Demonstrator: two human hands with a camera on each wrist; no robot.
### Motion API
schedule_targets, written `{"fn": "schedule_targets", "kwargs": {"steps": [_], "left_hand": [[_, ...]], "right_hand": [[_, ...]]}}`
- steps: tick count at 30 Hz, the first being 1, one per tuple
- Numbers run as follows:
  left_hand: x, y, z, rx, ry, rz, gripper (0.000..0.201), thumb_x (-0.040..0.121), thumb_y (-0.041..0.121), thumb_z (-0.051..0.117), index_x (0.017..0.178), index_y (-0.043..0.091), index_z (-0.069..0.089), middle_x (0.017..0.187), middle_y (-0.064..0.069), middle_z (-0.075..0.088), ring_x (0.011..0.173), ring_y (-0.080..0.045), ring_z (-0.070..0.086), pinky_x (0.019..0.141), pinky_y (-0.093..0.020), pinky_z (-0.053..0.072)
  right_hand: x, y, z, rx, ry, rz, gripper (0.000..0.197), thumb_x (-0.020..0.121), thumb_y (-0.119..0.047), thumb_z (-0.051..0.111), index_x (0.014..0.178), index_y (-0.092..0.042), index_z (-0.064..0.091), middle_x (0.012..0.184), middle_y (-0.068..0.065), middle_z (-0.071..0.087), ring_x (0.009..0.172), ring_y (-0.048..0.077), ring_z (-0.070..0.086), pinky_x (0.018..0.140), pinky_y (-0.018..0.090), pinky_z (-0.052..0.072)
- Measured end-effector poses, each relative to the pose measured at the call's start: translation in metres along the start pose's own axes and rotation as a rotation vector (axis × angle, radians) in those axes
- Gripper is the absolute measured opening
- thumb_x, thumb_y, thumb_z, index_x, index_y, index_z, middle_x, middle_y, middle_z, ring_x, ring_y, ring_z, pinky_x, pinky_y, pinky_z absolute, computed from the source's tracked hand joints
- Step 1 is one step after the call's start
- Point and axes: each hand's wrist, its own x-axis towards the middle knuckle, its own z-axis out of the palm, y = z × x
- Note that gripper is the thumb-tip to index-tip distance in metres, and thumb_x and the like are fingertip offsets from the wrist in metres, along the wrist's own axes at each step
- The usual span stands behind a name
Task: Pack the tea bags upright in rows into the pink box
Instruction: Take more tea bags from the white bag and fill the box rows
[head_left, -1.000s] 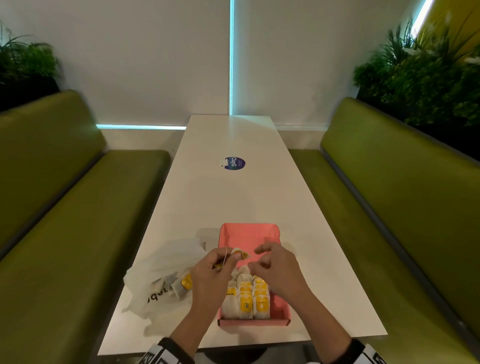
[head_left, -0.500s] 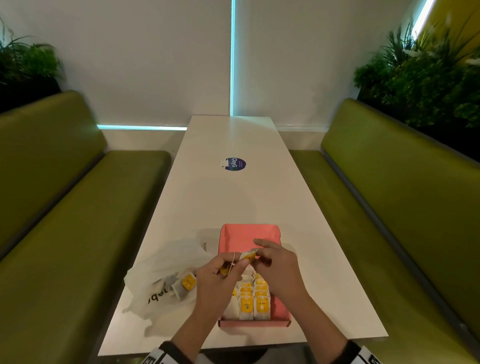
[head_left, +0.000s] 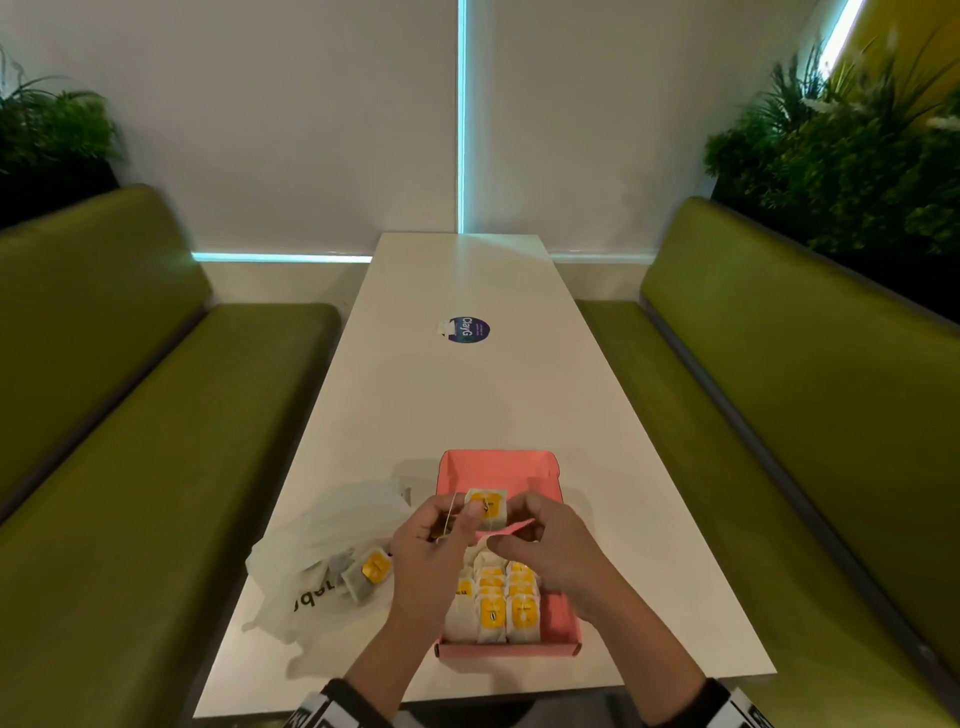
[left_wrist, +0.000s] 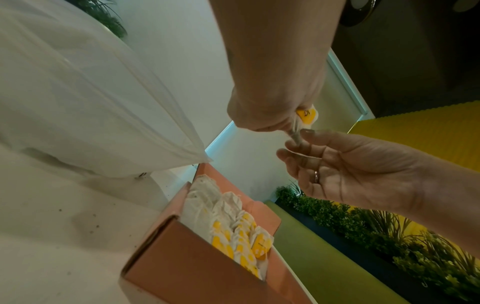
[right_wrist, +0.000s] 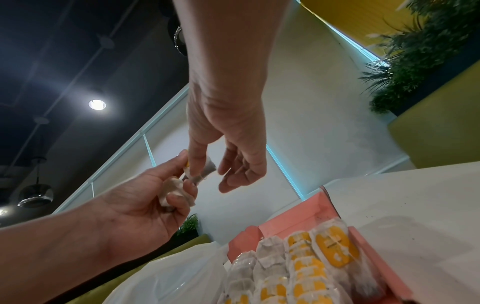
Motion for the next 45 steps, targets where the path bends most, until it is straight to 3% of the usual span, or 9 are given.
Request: {"fn": "schedule_targets", "kwargs": {"steps": [8,12,18,25,29,32,35,40,45], "left_hand": [[-0.001,-0.008,0.001,-0.017,0.036,-0.099,0.004,0.082,0.018,0.065,0.083,0.016,0.068,0.054,0.006,0.061,0.05,-0.004,0.054,0.049,-0.015,0.042],[-0.002,-0.009,0.002,-0.007,0.026,-0.129,0.003,0.083,0.017,0.065,0.082,0.017,0.068,0.058,0.008,0.064,0.054,-0.002,0.057,0.05,-0.015,0.044],[-0.005,-0.008,0.006,-0.013,-0.001,-0.166,0.004,0.083,0.016,0.067,0.079,0.017,0.068,0.054,0.004,0.06,0.05,-0.004,0.053,0.044,-0.017,0.041],[-0.007,-0.011,0.005,0.095,-0.104,-0.157,0.004,0.086,0.016,0.065,0.083,0.016,0.069,0.055,0.008,0.063,0.052,-0.003,0.055,0.048,-0.019,0.042],[-0.007,-0.017,0.005,0.127,-0.172,-0.19,0.008,0.086,0.013,0.065,0.082,0.018,0.07,0.056,0.006,0.064,0.055,-0.005,0.058,0.046,-0.019,0.043],[-0.006,-0.025,0.001,0.168,-0.17,-0.204,0.006,0.084,0.017,0.068,0.086,0.022,0.071,0.064,0.007,0.066,0.059,-0.007,0.059,0.047,-0.02,0.044],[-0.005,-0.032,-0.006,0.266,-0.229,-0.239,0.017,0.082,0.02,0.071,0.097,0.027,0.067,0.084,0.005,0.067,0.069,-0.008,0.059,0.053,-0.018,0.045],[-0.01,-0.054,-0.017,0.434,-0.426,-0.308,0.048,0.076,0.012,0.074,0.112,0.034,0.051,0.11,-0.004,0.058,0.097,-0.011,0.059,0.071,-0.014,0.048],[-0.016,-0.061,-0.018,0.391,-0.376,-0.305,0.054,0.076,0.003,0.072,0.117,0.028,0.046,0.109,-0.004,0.058,0.092,-0.006,0.059,0.072,-0.007,0.046]], "right_hand": [[0.0,0.0,-0.003,-0.062,-0.03,-0.028,0.011,0.078,-0.015,0.073,0.088,-0.012,0.068,0.078,0.003,0.067,0.071,0.009,0.06,0.068,0.021,0.051],[0.0,0.0,-0.012,-0.11,-0.026,-0.076,0.028,0.073,-0.023,0.078,0.097,-0.023,0.064,0.089,-0.009,0.066,0.077,0.005,0.061,0.066,0.016,0.048],[0.002,0.001,-0.015,-0.104,-0.023,-0.101,0.024,0.072,-0.017,0.079,0.084,-0.003,0.064,0.069,0.0,0.058,0.064,0.008,0.051,0.064,0.025,0.045],[-0.001,-0.005,-0.023,-0.162,-0.021,-0.073,0.036,0.07,-0.018,0.081,0.099,-0.028,0.061,0.086,-0.007,0.062,0.071,0.006,0.055,0.065,0.017,0.047],[0.001,-0.005,-0.024,-0.256,-0.02,-0.062,0.029,0.075,-0.009,0.076,0.097,-0.022,0.065,0.074,-0.005,0.055,0.057,0.005,0.052,0.057,0.013,0.045],[0.007,0.0,-0.026,-0.398,-0.019,-0.023,0.016,0.078,-0.006,0.071,0.088,-0.018,0.067,0.074,-0.003,0.058,0.062,0.011,0.056,0.062,0.02,0.05],[0.013,0.011,-0.032,-0.437,0.009,0.041,0.03,0.078,-0.001,0.066,0.067,-0.026,0.054,0.072,-0.007,0.054,0.073,0.015,0.055,0.075,0.029,0.051],[0.019,0.031,-0.038,-0.556,0.034,0.09,0.028,0.078,0.001,0.063,0.066,-0.019,0.046,0.073,-0.005,0.05,0.075,0.016,0.047,0.062,0.022,0.038],[0.019,0.048,-0.032,-0.667,-0.001,0.117,0.022,0.076,-0.001,0.057,0.07,-0.021,0.047,0.071,-0.003,0.049,0.073,0.018,0.047,0.051,0.016,0.032]]}}
